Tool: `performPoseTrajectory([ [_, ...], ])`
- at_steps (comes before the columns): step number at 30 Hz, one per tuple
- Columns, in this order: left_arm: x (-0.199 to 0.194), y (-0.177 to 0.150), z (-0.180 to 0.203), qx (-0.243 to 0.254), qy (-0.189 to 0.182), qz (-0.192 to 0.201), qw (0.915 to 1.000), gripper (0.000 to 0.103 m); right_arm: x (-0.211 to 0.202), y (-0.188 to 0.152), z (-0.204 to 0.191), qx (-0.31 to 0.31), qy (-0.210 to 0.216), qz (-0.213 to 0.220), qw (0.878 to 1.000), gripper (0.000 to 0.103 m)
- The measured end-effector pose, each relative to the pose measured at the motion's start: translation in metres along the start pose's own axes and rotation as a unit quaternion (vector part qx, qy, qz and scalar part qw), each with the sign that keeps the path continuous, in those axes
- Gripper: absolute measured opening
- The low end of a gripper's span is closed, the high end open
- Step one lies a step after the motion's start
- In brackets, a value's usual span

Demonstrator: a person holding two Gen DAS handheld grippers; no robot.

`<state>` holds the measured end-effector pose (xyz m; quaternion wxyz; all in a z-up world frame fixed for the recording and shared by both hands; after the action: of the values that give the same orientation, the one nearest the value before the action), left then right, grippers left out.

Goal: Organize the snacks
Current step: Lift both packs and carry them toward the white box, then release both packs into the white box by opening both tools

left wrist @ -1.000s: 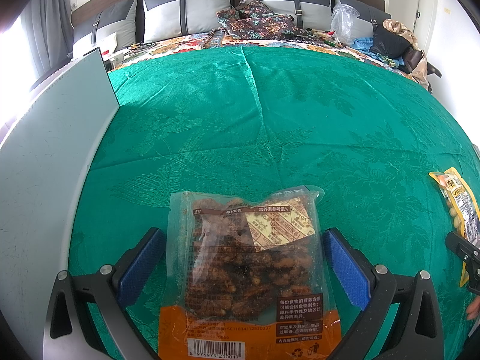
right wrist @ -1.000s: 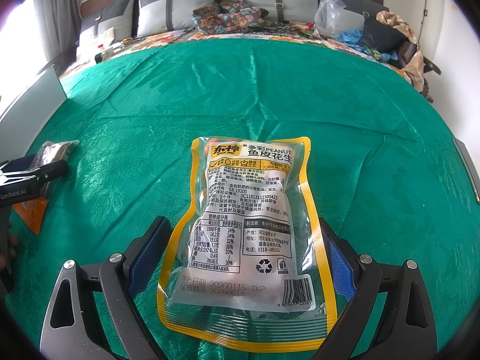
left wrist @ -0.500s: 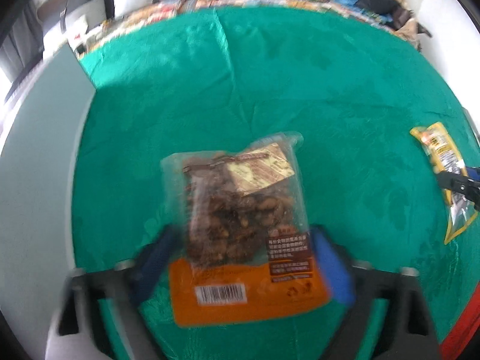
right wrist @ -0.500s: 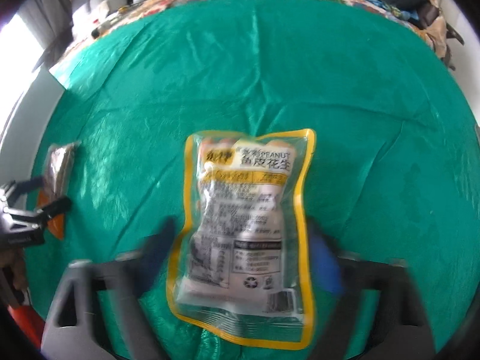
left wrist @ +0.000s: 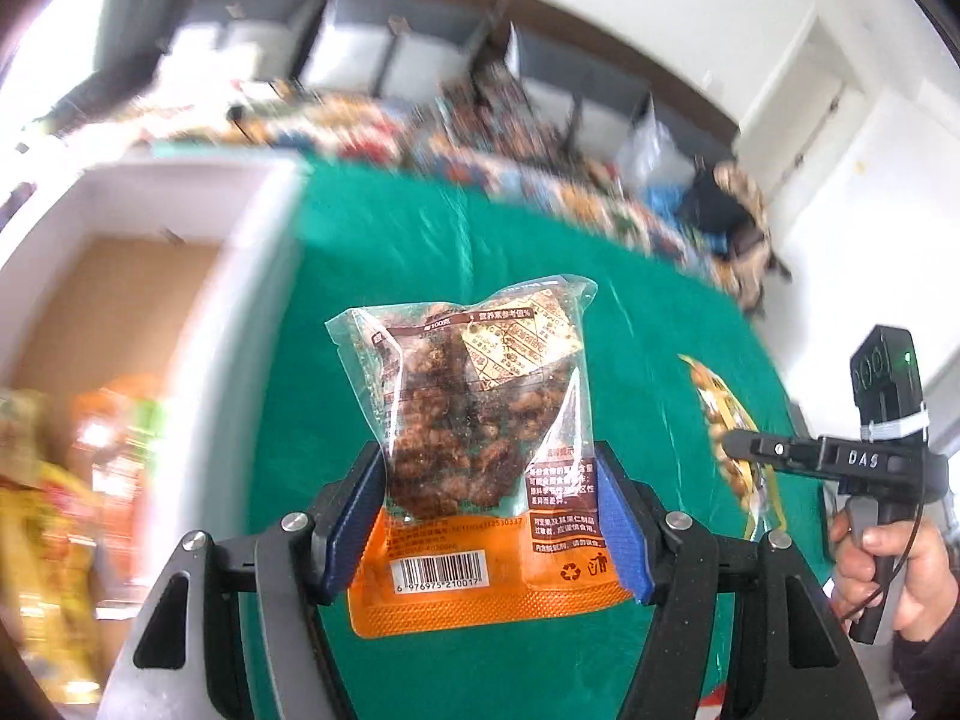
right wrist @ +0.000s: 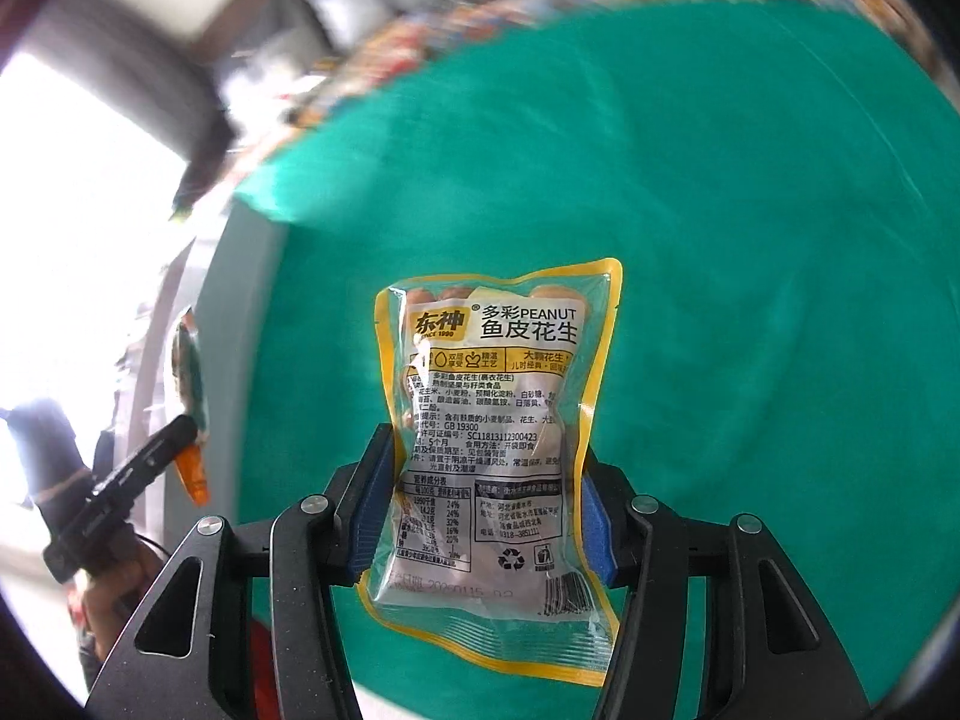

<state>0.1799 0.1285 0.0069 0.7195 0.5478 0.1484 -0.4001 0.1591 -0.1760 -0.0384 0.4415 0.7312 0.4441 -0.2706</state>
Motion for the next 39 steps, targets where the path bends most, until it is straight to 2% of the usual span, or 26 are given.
performPoseTrajectory([
  [4, -0.070, 0.019, -0.065, -0.011, 0.079, 0.032, 0.9963, 0.067, -0.005, 0.021, -0.124, -0.080, 0.086, 0.009, 0.993, 0.057],
  [7, -0.100, 0.014, -0.120, -0.005, 0.180, 0.025, 0.9832, 0.071, 0.007, 0.022, -0.217, -0.132, 0.141, -0.003, 0.981, 0.057],
  [8, -0.106, 0.010, -0.137, -0.007, 0.211, 0.020, 0.9773, 0.073, 0.016, 0.021, -0.253, -0.149, 0.161, -0.011, 0.975, 0.057],
  [11, -0.117, -0.005, -0.174, -0.011, 0.287, 0.008, 0.9577, 0.081, 0.044, 0.010, -0.326, -0.185, 0.190, -0.025, 0.964, 0.060],
  [14, -0.130, -0.024, -0.188, -0.018, 0.317, 0.014, 0.9483, 0.085, 0.083, -0.015, -0.371, -0.199, 0.190, -0.077, 0.958, 0.068],
  [16, -0.141, -0.035, -0.191, -0.016, 0.333, 0.020, 0.9427, 0.088, 0.107, -0.036, -0.378, -0.197, 0.174, -0.126, 0.957, 0.073],
  [18, -0.147, -0.040, -0.188, -0.011, 0.358, 0.033, 0.9329, 0.088, 0.117, -0.050, -0.374, -0.199, 0.159, -0.149, 0.956, 0.073],
  [21, -0.171, -0.039, -0.177, -0.012, 0.424, 0.073, 0.9026, 0.100, 0.116, -0.055, -0.363, -0.200, 0.147, -0.150, 0.957, 0.073],
  [22, -0.179, -0.038, -0.177, -0.017, 0.429, 0.086, 0.8990, 0.103, 0.114, -0.052, -0.360, -0.201, 0.138, -0.142, 0.959, 0.073],
  [23, -0.188, -0.036, -0.172, -0.028, 0.422, 0.104, 0.9002, 0.103, 0.111, -0.047, -0.358, -0.205, 0.130, -0.132, 0.961, 0.073],
  [24, -0.194, -0.035, -0.169, -0.040, 0.409, 0.111, 0.9047, 0.103, 0.113, -0.030, -0.362, -0.208, 0.122, -0.124, 0.963, 0.073],
  [27, -0.205, -0.032, -0.159, -0.088, 0.364, 0.127, 0.9185, 0.103, 0.092, -0.014, -0.358, -0.230, 0.086, -0.077, 0.966, 0.077],
  [30, -0.208, -0.033, -0.154, -0.106, 0.339, 0.136, 0.9248, 0.103, 0.075, -0.017, -0.355, -0.253, 0.059, -0.039, 0.965, 0.077],
  [31, -0.210, -0.032, -0.152, -0.105, 0.342, 0.141, 0.9229, 0.103, 0.071, -0.020, -0.356, -0.260, 0.052, -0.031, 0.964, 0.077],
  [33, -0.213, -0.033, -0.150, -0.100, 0.367, 0.151, 0.9125, 0.103, 0.066, -0.030, -0.357, -0.277, 0.040, -0.017, 0.960, 0.077],
  [35, -0.215, -0.034, -0.150, -0.089, 0.387, 0.150, 0.9055, 0.103, 0.065, -0.038, -0.360, -0.294, 0.028, -0.009, 0.955, 0.078],
  [39, -0.213, -0.039, -0.151, -0.080, 0.395, 0.130, 0.9058, 0.103, 0.066, -0.050, -0.370, -0.316, 0.021, 0.003, 0.948, 0.078],
])
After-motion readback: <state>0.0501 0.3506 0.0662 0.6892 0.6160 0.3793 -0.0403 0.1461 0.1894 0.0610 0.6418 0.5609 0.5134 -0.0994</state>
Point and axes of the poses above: each gripper's, at about its wrist camera, not at the fingertips, and x roughly the way its jaws point, z to its right, y to its top, the point moved 4 cm from there along x, roughly the way its jaws point, and after that the axes turned 3 degrees about z, right-handed, at the moved point
